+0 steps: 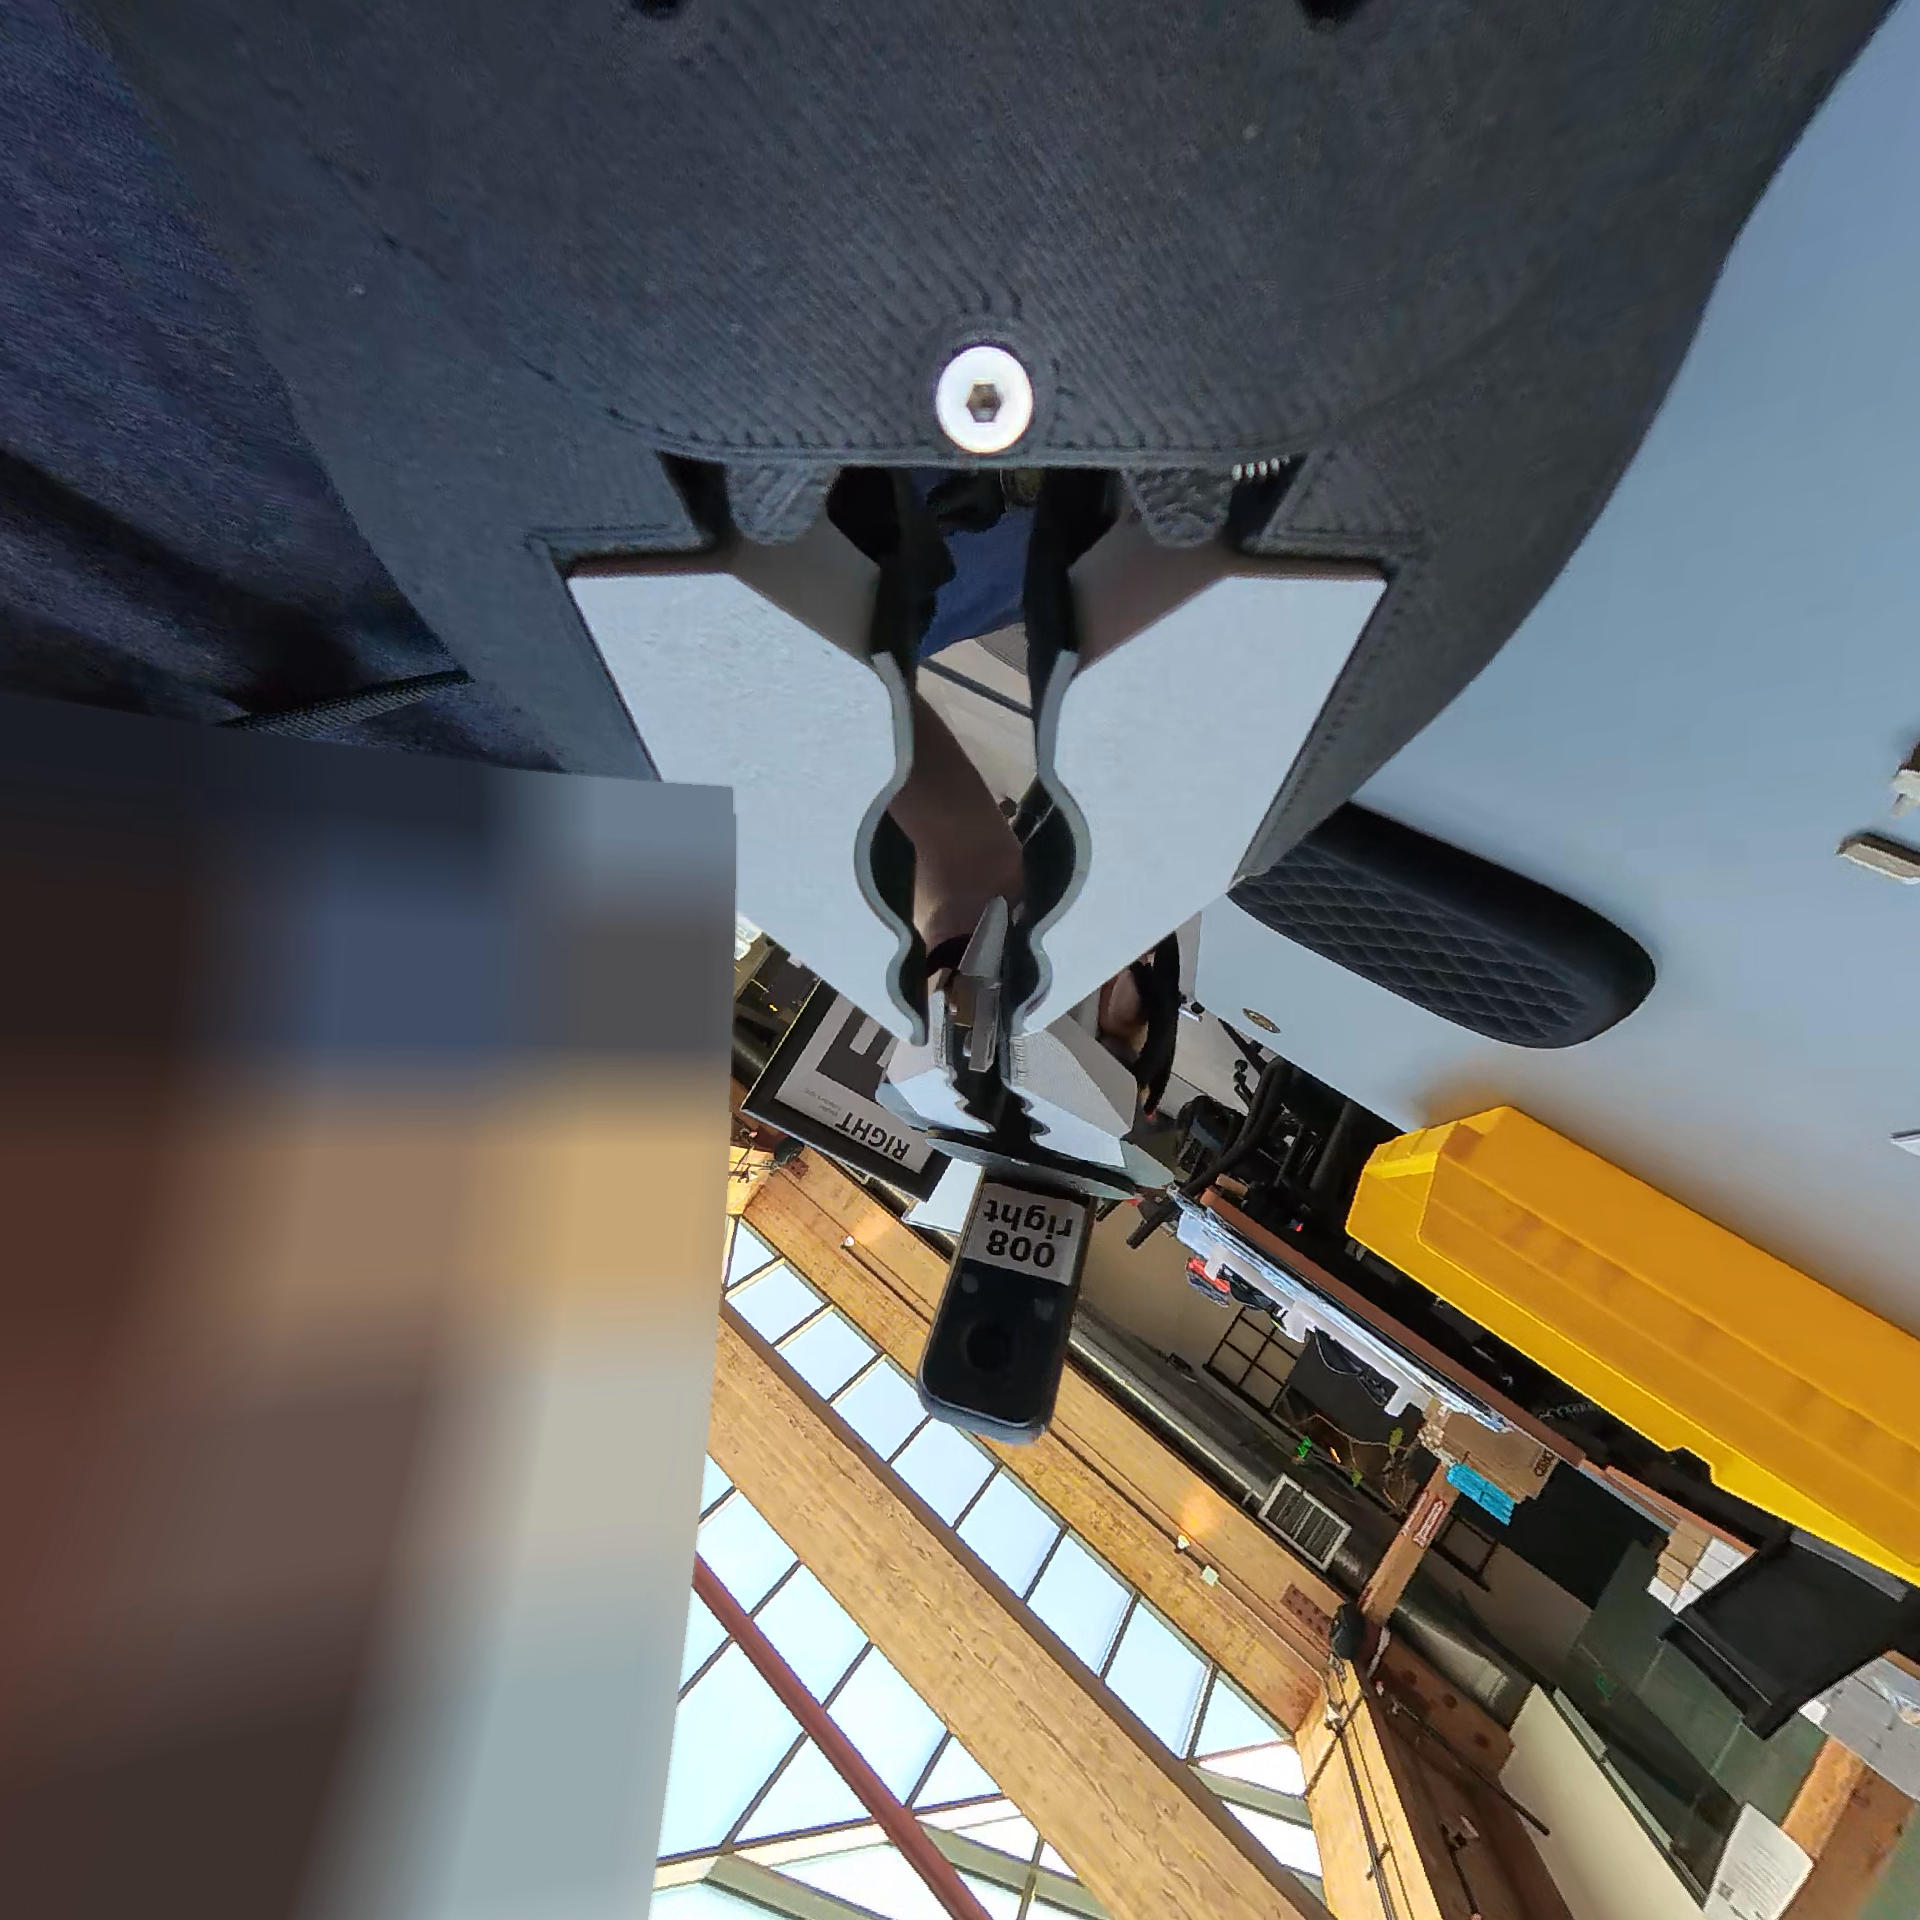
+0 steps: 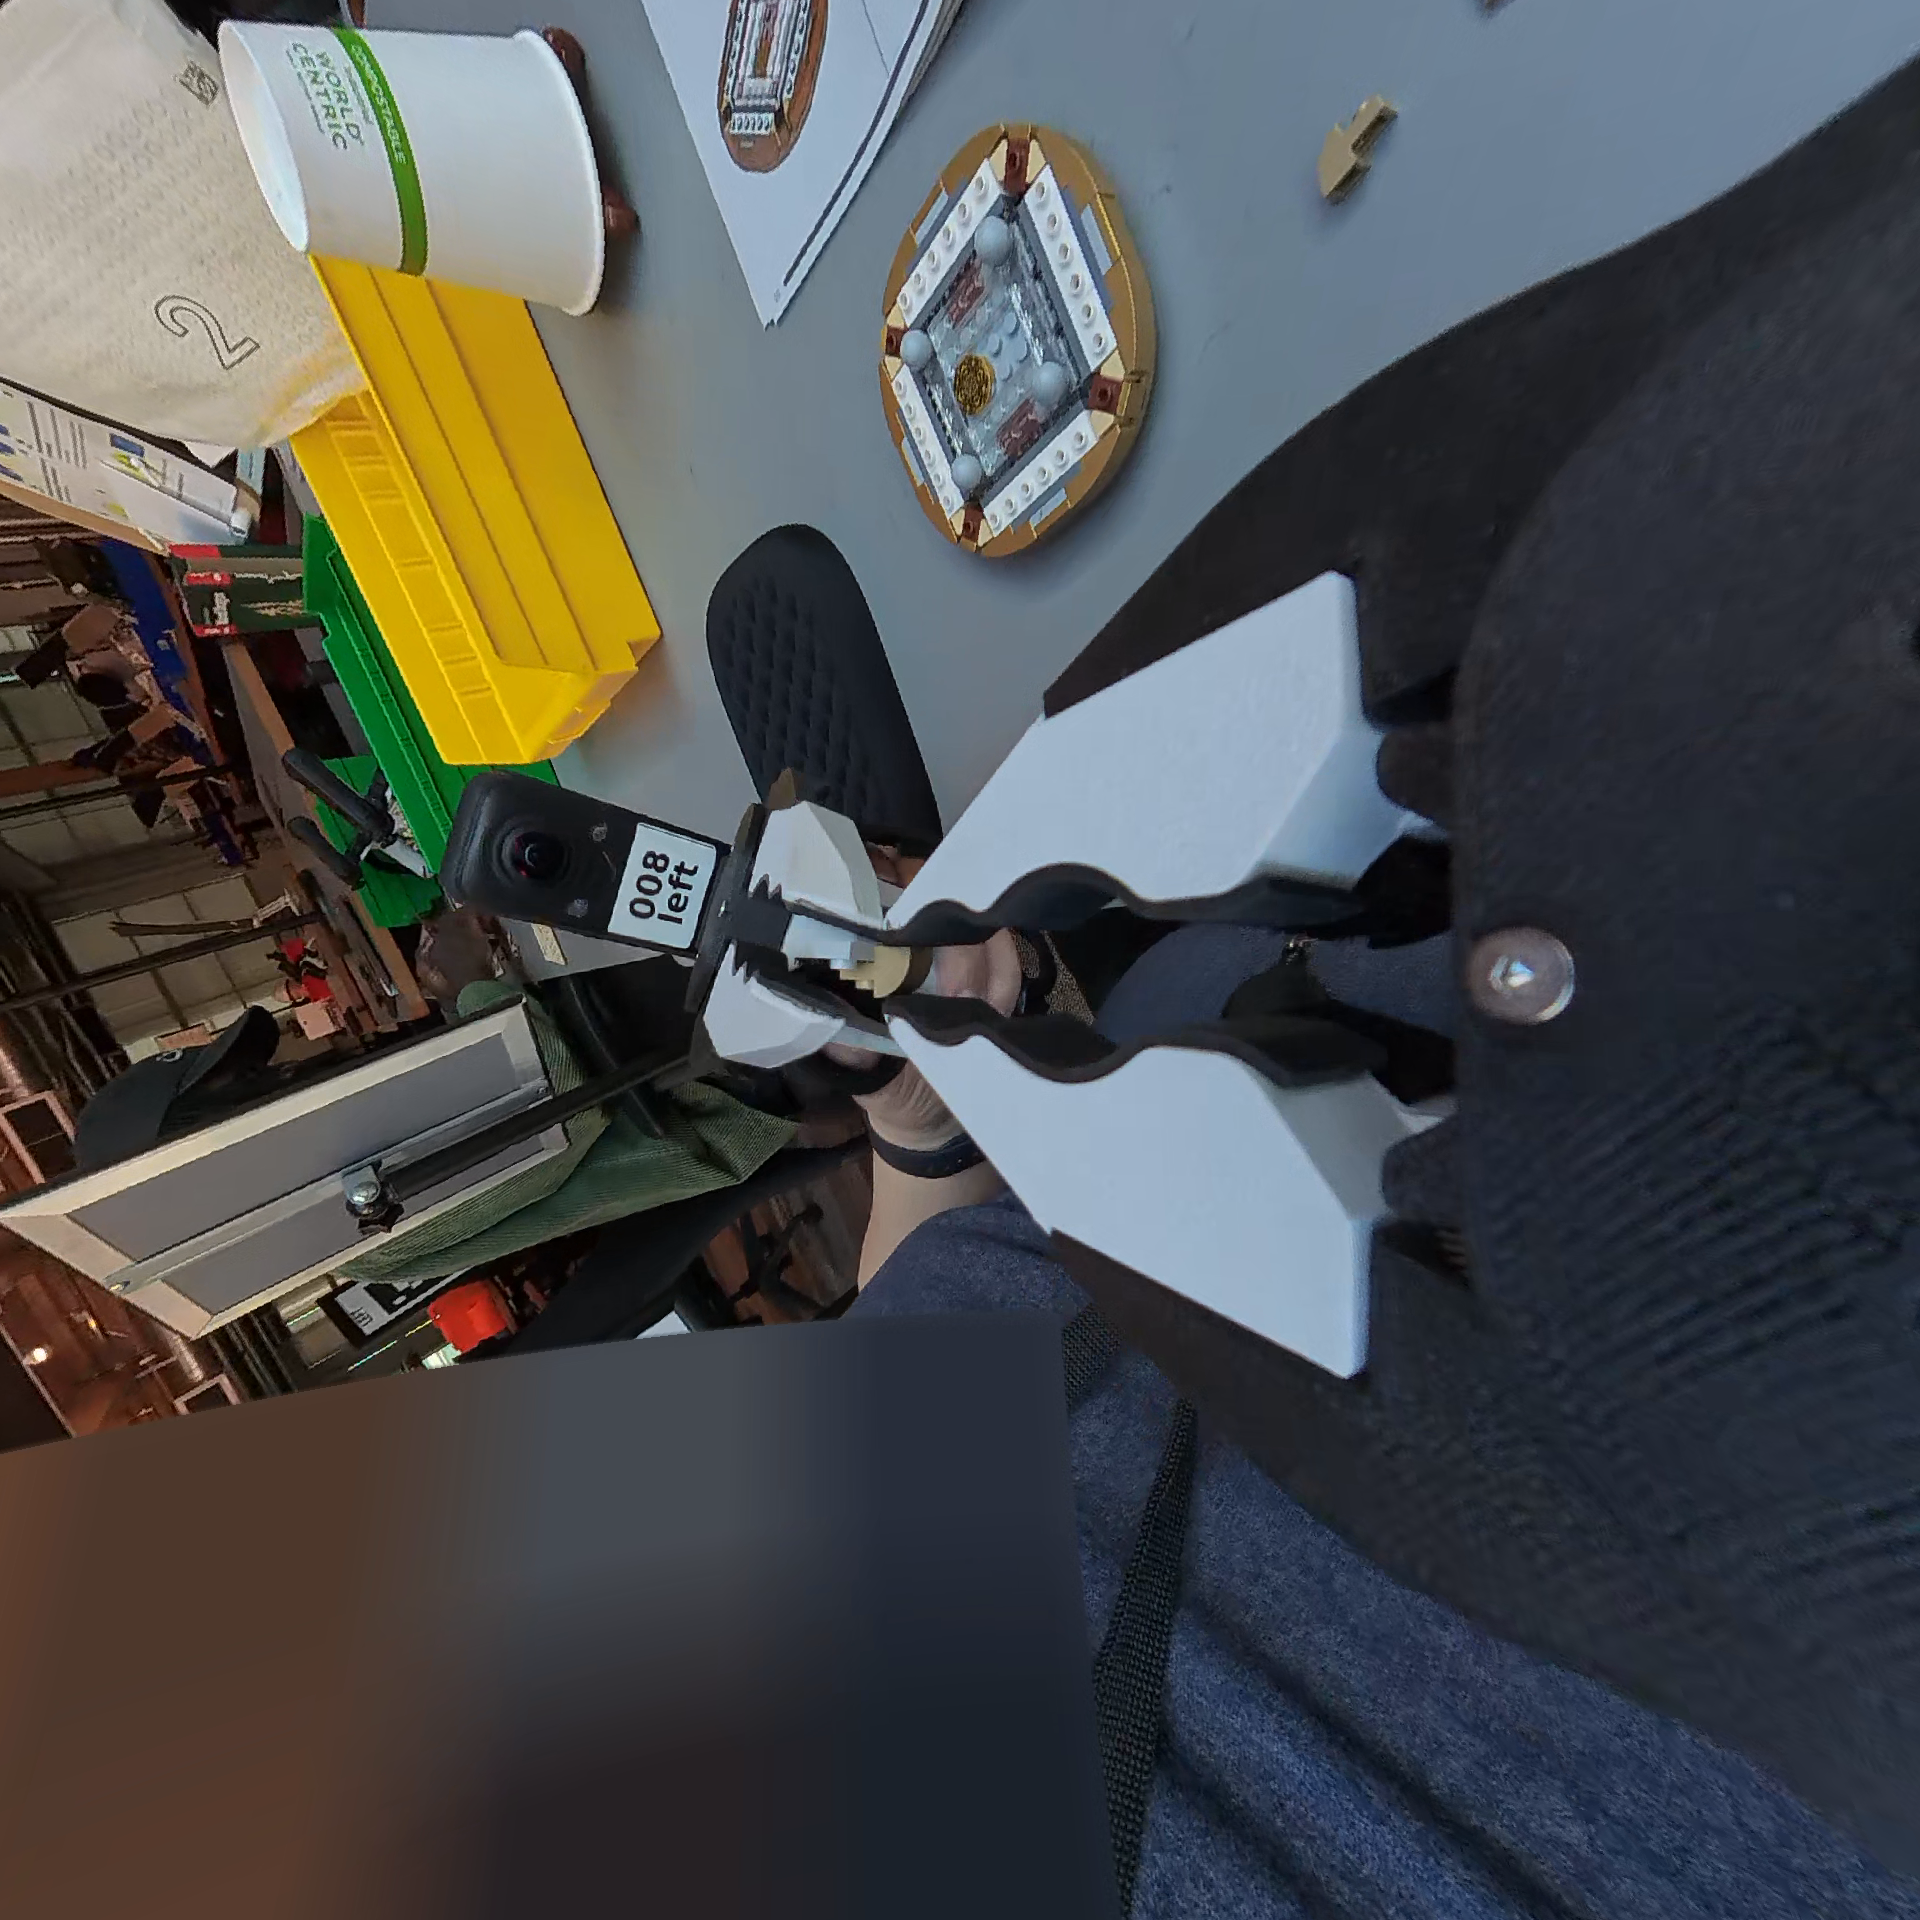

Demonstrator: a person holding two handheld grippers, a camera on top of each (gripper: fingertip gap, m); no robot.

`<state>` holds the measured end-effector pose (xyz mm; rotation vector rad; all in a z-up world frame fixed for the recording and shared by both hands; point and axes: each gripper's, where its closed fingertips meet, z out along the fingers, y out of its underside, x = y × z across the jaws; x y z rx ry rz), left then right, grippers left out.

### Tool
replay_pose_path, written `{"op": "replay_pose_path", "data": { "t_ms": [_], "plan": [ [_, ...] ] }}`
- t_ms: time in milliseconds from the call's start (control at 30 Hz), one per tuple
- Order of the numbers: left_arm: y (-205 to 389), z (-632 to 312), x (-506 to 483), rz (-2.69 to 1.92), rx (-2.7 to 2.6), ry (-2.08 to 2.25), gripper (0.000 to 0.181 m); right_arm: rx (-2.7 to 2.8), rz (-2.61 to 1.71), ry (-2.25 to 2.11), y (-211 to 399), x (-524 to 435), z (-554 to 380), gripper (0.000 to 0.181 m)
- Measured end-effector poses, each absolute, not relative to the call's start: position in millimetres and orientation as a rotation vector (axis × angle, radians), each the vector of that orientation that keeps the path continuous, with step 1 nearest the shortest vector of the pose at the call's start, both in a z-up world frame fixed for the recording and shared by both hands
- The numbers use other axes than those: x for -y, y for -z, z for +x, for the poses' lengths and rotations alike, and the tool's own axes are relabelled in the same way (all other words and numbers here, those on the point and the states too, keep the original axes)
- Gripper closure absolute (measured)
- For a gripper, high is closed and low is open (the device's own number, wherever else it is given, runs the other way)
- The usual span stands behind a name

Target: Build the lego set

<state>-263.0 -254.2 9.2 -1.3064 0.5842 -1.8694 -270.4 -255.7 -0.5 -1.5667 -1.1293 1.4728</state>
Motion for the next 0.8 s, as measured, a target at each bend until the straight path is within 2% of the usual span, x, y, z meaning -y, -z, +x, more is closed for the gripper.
{"op": "replay_pose_path", "data": {
  "t_ms": [33,200,800],
  "plan": [
    [-9,-262,255,-1.305,-0.593,1.863,0.17,1.133,-1.567,-1.463,1,256,-270,0.173],
    [-9,-262,253,-1.305,-0.587,1.852,0.167,1.087,-1.565,-1.485,1,254,-270,0.173],
    [5,-265,240,-1.4,-0.552,1.707,0.175,0.944,-1.624,-1.551,10,240,-273,0.173]
  ]
}}
